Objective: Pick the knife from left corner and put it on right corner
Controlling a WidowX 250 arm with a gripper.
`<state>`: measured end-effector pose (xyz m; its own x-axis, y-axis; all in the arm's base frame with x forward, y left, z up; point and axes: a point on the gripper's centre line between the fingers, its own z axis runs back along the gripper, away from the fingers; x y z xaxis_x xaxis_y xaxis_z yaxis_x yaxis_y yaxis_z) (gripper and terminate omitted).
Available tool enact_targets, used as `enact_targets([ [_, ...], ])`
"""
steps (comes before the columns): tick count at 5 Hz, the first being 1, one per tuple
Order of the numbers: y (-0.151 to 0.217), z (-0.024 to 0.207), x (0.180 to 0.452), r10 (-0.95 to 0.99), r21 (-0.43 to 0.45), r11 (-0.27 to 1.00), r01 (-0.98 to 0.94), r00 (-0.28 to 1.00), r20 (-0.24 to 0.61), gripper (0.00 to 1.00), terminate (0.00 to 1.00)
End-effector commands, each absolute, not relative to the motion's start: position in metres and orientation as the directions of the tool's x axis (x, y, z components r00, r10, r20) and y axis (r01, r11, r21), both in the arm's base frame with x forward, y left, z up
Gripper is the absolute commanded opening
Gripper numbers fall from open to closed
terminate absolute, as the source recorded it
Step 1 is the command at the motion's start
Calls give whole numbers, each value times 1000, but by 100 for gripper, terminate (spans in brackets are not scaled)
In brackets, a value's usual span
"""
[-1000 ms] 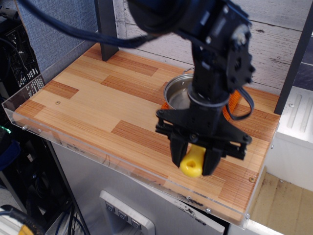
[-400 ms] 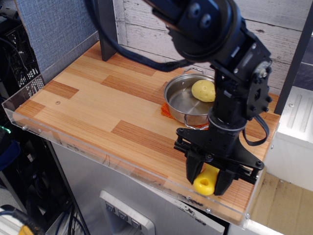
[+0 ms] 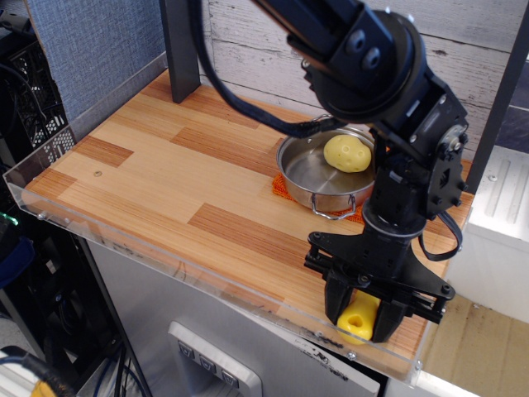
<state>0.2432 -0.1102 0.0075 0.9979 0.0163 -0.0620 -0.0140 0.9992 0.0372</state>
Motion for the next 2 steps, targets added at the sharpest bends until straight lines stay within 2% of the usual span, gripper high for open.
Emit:
enact_targets([
  [1,-112,35,244,-24,19,1000,24,1000,0,100,0],
  [2,-97,74,248,-34,7,999,33,996,80,100,0],
])
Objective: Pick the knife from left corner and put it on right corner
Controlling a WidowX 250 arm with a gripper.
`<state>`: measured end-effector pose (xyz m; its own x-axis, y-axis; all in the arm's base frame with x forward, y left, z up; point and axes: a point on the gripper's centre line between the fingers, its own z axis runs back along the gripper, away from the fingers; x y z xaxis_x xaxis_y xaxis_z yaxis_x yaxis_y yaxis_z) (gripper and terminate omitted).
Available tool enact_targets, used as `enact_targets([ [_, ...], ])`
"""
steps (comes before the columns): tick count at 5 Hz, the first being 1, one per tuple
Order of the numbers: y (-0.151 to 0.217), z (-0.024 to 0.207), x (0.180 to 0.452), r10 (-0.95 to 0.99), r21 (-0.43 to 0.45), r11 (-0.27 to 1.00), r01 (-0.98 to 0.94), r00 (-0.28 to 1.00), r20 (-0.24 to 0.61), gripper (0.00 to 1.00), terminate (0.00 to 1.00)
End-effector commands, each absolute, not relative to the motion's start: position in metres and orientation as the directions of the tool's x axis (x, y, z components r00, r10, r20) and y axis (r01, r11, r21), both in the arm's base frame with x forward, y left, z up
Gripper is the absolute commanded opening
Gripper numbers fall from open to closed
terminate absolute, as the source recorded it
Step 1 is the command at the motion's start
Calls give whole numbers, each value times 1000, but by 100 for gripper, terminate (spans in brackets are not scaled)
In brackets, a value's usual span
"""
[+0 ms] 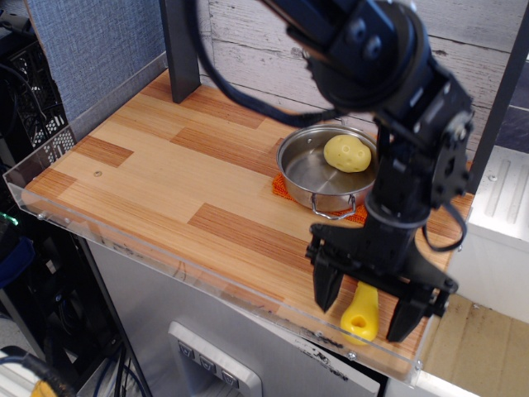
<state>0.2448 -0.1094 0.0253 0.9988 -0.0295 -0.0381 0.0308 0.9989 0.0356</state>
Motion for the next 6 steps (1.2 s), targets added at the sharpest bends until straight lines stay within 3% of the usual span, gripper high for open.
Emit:
enact_targets([
  [1,-74,124,252,-36,-15,999,38,990,138,100,0],
  [2,-40,164,255,19,-76,997,-7,987,158,100,0],
  [3,-4,177,260,61,-96,994,-49,989,133,100,0],
  [5,18,178,269,54,-115,992,-43,994,94,100,0],
  [6,20,179,269,24,-84,996,-15,994,104,100,0],
])
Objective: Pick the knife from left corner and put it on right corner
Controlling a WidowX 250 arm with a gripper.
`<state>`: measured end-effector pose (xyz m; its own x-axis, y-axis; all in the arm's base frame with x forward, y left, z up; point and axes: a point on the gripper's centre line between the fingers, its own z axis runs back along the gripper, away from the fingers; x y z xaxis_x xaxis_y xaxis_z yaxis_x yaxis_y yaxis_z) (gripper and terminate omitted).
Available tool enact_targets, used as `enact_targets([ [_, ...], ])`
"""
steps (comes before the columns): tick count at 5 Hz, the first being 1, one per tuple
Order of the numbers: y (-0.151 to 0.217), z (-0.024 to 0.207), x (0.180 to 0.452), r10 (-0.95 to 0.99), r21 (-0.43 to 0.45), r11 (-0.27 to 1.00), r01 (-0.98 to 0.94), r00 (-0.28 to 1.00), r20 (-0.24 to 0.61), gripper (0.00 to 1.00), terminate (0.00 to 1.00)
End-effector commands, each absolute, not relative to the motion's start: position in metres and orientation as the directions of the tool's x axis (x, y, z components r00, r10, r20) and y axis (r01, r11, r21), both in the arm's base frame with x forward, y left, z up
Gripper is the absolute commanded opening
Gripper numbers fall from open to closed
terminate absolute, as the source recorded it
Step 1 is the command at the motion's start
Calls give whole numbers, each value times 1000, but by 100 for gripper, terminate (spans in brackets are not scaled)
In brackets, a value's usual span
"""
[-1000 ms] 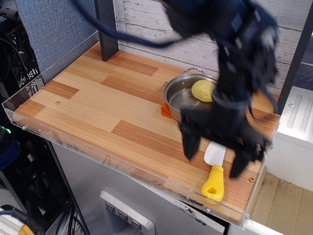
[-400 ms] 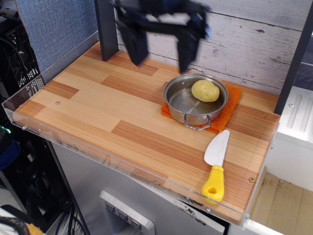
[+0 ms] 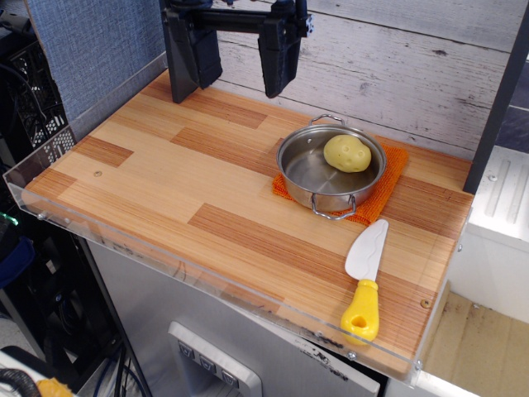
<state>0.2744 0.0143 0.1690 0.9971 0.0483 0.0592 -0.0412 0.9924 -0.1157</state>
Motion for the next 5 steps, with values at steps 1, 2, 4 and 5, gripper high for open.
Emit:
enact_targets([
  [1,22,183,273,-40,-18,999,42,991,128,100,0],
  [2,22,183,273,-40,-18,999,42,991,128,100,0],
  [4,22,183,273,-40,-18,999,42,991,128,100,0],
  [5,22,183,273,-40,-18,999,42,991,128,100,100],
])
